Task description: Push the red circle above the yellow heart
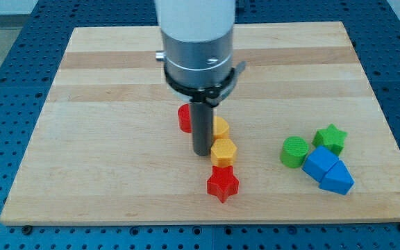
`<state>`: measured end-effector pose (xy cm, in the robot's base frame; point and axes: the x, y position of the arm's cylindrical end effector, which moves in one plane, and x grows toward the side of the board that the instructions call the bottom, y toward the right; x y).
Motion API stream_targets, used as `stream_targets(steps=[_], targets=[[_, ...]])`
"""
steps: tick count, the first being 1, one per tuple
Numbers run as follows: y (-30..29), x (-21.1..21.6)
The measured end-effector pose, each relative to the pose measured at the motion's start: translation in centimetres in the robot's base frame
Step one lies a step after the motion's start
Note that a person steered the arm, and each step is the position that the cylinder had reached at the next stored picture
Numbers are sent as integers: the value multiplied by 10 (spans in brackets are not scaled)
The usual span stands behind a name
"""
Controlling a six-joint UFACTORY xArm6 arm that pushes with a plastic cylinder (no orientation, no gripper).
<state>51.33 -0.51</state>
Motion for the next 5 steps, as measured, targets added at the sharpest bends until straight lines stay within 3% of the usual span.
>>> stream_targets(steps=[4, 5], targets=[[-49, -2], [-62, -19]])
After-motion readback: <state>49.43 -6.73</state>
